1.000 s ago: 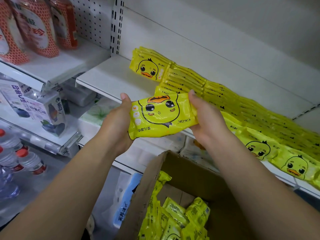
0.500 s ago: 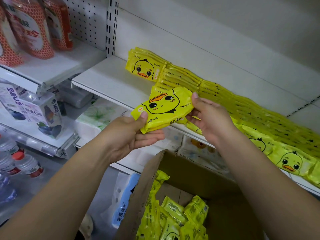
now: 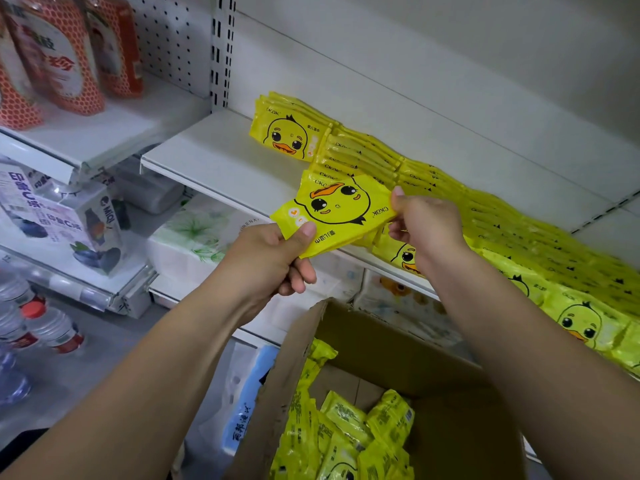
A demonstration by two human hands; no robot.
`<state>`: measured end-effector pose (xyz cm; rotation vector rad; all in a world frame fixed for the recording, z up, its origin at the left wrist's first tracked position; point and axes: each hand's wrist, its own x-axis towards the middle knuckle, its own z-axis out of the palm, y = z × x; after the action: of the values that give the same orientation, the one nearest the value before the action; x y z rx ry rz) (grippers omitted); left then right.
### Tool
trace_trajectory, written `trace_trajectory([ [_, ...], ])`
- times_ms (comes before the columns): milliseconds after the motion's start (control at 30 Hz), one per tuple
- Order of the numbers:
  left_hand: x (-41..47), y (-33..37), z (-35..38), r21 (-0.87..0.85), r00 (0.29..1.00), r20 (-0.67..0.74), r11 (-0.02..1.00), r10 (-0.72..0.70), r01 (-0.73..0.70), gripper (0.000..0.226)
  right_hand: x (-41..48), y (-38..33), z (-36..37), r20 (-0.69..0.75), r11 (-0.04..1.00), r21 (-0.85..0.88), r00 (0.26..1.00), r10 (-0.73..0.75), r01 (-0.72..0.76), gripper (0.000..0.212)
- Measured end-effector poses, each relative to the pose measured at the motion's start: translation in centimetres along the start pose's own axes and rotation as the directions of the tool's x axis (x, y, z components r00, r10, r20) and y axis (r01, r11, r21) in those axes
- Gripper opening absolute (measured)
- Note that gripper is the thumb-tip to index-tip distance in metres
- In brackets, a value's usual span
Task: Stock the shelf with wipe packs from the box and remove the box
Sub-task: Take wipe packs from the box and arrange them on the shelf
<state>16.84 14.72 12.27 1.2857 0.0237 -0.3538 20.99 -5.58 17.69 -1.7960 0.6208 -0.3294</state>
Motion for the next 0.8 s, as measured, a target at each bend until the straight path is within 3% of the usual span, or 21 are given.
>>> trace_trajectory([
  [167, -0.5, -0.3, 0.9, 0.039, 0.992, 0.085, 0.994, 0.095, -0.099, 0.023, 0.8, -0.4, 1.1, 0.033, 0.986, 0.152, 0.998, 0.060, -0.064, 0.025],
  [267, -0.9, -0.7, 1.3, -0.018, 0.982, 0.104, 0.988, 0.155, -0.154, 0.014, 0.2, -0.6, 1.8, 0.308, 0.896, 0.349, 0.937, 0.168, -0.275, 0.030],
  [367, -0.9, -1.0, 1.4, -0.005, 0.984, 0.125, 0.992, 0.126, -0.126, 0.018, -1.4, 0.0, 2.6, 0.545, 0.847, 0.321, 0.814, 0.199, -0.422, 0.044],
  [467, -0.5, -0.7, 0.3, 0.081, 0.990, 0.139, 0.997, -0.026, 0.015, 0.038, -1.4, 0.8, 2.9, 0.510, 0.905, 0.306, 0.853, 0.106, -0.296, 0.049],
  [567, 0.3, -0.1, -1.3, -0.003, 0.994, 0.076, 0.996, -0.083, 0.084, 0.054, -0.5, 0.5, 2.4, 0.525, 0.971, 0.201, 0.851, 0.007, -0.132, 0.066],
  [667, 0.6, 0.1, -1.6, -0.077, 0.993, 0.098, 0.995, -0.061, 0.069, 0.039, -0.4, -0.3, 2.6, 0.627, 0.999, 0.033, 0.779, -0.011, -0.013, 0.078],
  [800, 1.6, -0.2, -1.9, -0.236, 1.000, -0.023, 0.972, -0.015, 0.009, 0.021, -0.7, -1.4, 3.7, 0.652, 0.992, 0.080, 0.758, 0.020, -0.095, 0.066],
])
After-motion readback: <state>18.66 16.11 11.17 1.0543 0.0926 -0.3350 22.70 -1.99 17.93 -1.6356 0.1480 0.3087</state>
